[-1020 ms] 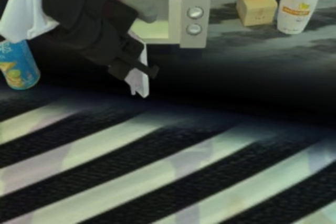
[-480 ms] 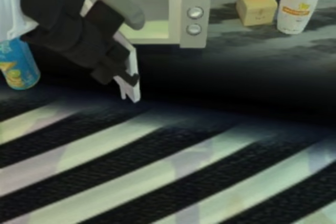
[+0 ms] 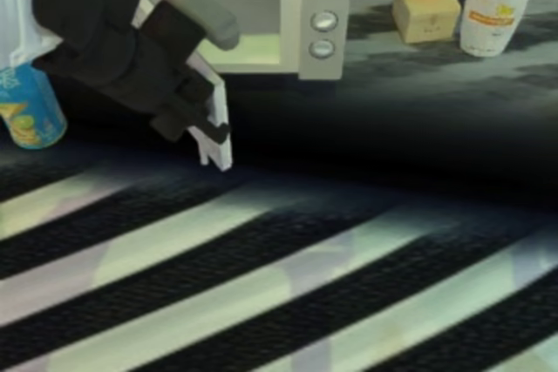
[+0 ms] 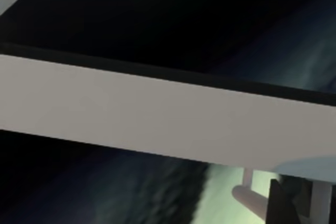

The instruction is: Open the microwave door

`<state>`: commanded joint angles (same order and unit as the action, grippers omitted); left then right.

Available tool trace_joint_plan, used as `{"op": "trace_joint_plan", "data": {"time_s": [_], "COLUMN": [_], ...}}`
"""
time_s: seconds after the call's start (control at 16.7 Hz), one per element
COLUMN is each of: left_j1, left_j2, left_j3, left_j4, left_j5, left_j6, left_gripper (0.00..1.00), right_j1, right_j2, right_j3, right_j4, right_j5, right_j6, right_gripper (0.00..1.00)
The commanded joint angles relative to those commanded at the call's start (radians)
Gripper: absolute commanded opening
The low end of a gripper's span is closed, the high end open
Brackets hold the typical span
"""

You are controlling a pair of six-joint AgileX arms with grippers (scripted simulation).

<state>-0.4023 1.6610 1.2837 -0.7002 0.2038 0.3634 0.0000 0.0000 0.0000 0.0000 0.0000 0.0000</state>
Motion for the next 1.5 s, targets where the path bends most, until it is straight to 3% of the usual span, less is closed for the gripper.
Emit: {"op": "trace_joint_plan", "data": {"time_s": [1.02,1.5], "left_j1": [0.000,0.052], "left_j2": [0.000,-0.019], "left_j3": [0.000,-0.015], "left_j4": [0.000,-0.034], "left_j5": [0.000,0.066], "left_j6": [0.000,0.130], "left_gripper": [0.00,0.00], "right_j1": [0.000,0.000], "right_j2": [0.000,0.000], "right_j3": [0.000,0.000], "right_j4": [0.000,0.000], "right_j5": [0.000,0.000], "right_j6": [0.000,0.000], "right_gripper": [1.00,1.00]}}
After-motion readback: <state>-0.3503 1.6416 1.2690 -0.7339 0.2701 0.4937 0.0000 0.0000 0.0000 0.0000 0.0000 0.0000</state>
